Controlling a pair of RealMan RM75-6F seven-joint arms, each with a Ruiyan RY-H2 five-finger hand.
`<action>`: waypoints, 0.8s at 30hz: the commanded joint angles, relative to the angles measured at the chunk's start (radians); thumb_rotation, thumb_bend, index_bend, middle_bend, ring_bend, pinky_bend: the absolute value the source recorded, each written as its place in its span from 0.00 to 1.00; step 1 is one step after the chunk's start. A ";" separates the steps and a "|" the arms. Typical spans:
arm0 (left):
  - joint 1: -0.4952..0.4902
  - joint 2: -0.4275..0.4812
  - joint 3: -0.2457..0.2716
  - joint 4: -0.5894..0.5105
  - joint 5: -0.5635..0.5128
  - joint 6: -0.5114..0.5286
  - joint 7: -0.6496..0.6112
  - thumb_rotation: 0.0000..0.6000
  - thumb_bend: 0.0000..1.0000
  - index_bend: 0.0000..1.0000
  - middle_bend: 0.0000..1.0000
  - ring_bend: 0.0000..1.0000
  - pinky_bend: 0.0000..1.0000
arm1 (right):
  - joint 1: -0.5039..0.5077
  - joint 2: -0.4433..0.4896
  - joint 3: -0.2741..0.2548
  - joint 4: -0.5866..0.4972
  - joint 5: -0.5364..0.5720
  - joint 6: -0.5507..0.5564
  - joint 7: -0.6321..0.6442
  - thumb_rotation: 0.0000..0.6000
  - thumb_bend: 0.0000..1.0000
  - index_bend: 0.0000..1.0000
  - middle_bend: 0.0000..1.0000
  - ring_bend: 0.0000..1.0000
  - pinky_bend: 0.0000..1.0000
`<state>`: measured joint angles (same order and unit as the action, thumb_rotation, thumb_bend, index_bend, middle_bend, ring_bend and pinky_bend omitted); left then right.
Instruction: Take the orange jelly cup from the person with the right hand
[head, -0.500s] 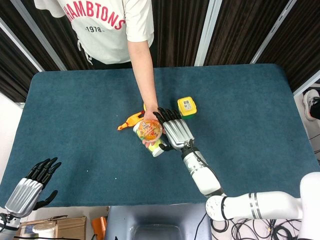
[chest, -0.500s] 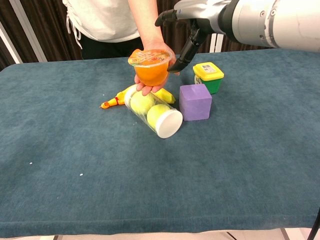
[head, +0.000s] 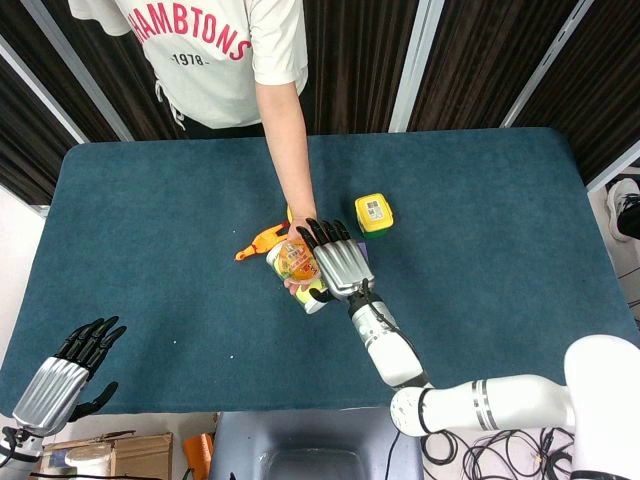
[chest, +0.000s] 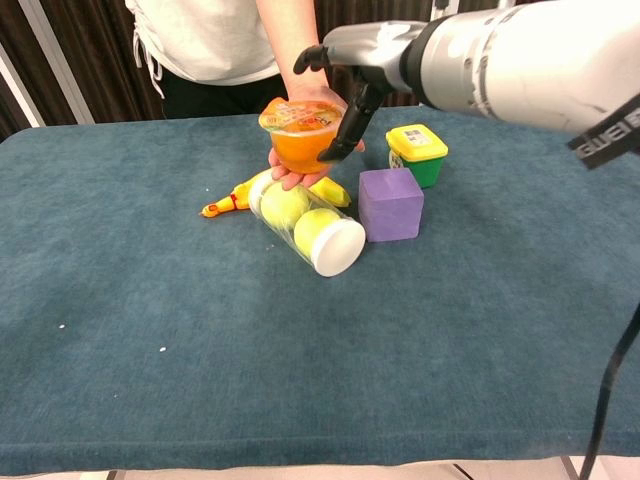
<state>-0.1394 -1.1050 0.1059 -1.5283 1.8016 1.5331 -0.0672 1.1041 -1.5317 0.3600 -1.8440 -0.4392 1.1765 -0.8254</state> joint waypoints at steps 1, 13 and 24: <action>0.000 0.000 0.001 0.001 0.000 0.000 0.000 1.00 0.36 0.00 0.00 0.00 0.13 | 0.020 -0.023 -0.002 0.016 0.022 0.005 -0.011 1.00 0.16 0.00 0.00 0.00 0.00; 0.009 0.004 0.005 0.006 0.013 0.025 -0.012 1.00 0.36 0.00 0.00 0.00 0.13 | 0.043 -0.085 -0.011 0.074 -0.007 0.049 0.014 1.00 0.16 0.37 0.18 0.01 0.06; 0.009 0.004 0.005 0.008 0.016 0.029 -0.014 1.00 0.36 0.00 0.00 0.00 0.13 | 0.011 -0.090 -0.018 0.059 -0.129 0.109 0.064 1.00 0.16 0.61 0.34 0.18 0.22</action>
<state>-0.1305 -1.1006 0.1114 -1.5206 1.8173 1.5619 -0.0817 1.1273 -1.6298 0.3412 -1.7668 -0.5365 1.2717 -0.7805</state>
